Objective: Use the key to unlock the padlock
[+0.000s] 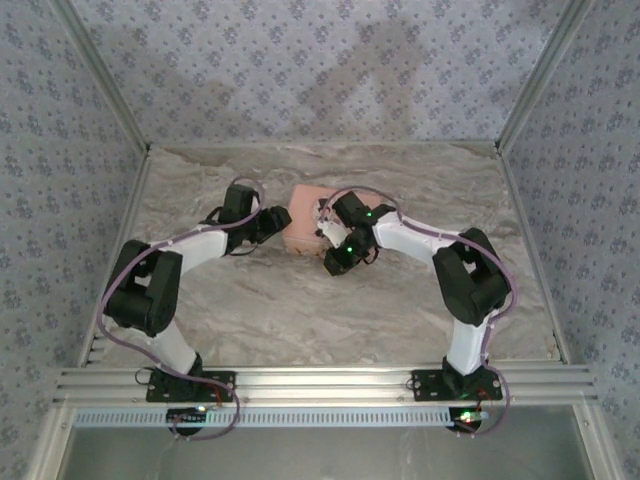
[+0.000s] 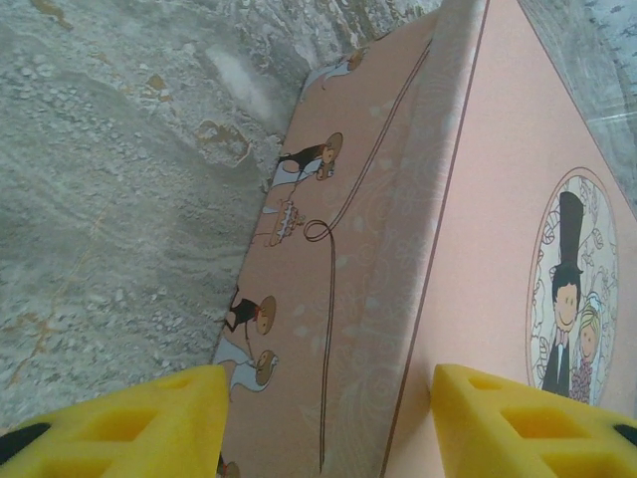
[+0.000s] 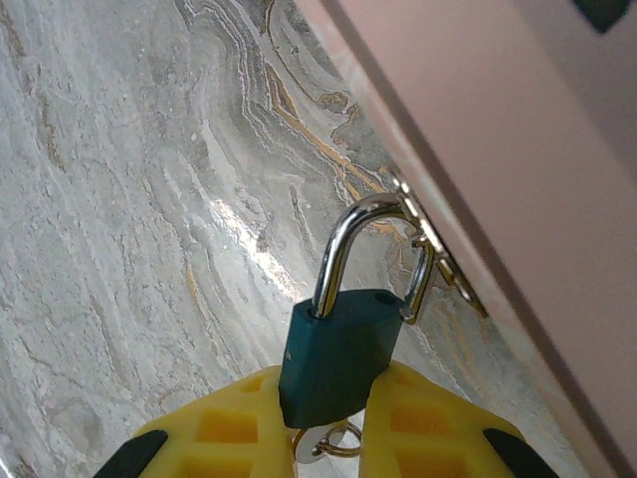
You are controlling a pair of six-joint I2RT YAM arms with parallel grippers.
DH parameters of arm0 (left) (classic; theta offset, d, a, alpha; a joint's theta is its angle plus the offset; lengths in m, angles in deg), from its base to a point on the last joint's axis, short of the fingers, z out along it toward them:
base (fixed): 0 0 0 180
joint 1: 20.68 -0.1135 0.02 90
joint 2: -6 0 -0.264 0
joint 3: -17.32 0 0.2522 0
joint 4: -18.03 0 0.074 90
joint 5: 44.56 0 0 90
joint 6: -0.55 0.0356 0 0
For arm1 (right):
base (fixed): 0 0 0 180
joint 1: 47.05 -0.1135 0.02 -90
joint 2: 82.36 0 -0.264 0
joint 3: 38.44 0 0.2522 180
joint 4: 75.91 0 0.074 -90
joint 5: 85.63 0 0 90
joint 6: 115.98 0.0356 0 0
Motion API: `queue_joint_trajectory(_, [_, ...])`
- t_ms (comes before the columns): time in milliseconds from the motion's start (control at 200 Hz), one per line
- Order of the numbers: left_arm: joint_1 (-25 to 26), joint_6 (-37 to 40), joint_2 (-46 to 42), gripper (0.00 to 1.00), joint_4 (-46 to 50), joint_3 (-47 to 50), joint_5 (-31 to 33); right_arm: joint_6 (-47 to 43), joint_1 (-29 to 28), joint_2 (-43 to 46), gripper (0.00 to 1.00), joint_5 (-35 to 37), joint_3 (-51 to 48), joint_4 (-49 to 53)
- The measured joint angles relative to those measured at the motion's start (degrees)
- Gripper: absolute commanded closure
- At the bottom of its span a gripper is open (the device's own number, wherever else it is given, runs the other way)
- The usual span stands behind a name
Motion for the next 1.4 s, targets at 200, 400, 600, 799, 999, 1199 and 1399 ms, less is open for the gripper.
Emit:
queue_joint_trajectory(200, [-0.37,0.28,1.62,0.49,-1.70,-0.87,-1.55,-5.01,-0.87,-2.86,1.00,3.34,6.01,5.90])
queue_joint_trajectory(400, [-0.68,0.07,2.25,0.54,-3.54,-0.87,-2.47,-9.62,-3.69,-5.86,1.00,6.75,11.45,9.84])
queue_joint_trajectory(600, [-0.74,-0.37,2.51,0.56,-4.59,-0.83,-2.99,-11.06,-5.77,-6.29,1.00,9.68,13.18,10.64])
queue_joint_trajectory(799, [-0.81,-0.37,2.56,0.56,-5.49,-0.50,-2.80,-11.02,-6.93,-6.29,1.00,12.31,13.03,9.44])
queue_joint_trajectory(999, [-1.14,-0.79,2.56,0.60,-6.75,0.13,-2.75,-10.75,-8.63,-5.49,1.00,16.28,8.04,1.60])
queue_joint_trajectory(1199, [-1.31,-0.79,2.56,0.60,-7.65,0.50,-2.73,-10.82,-10.45,-2.69,1.00,20.87,1.88,-7.98])
queue_joint_trajectory(1399, [-1.49,-0.79,2.56,0.61,-8.59,0.76,-2.43,-12.37,-10.58,-2.43,1.00,20.83,1.44,-9.20])
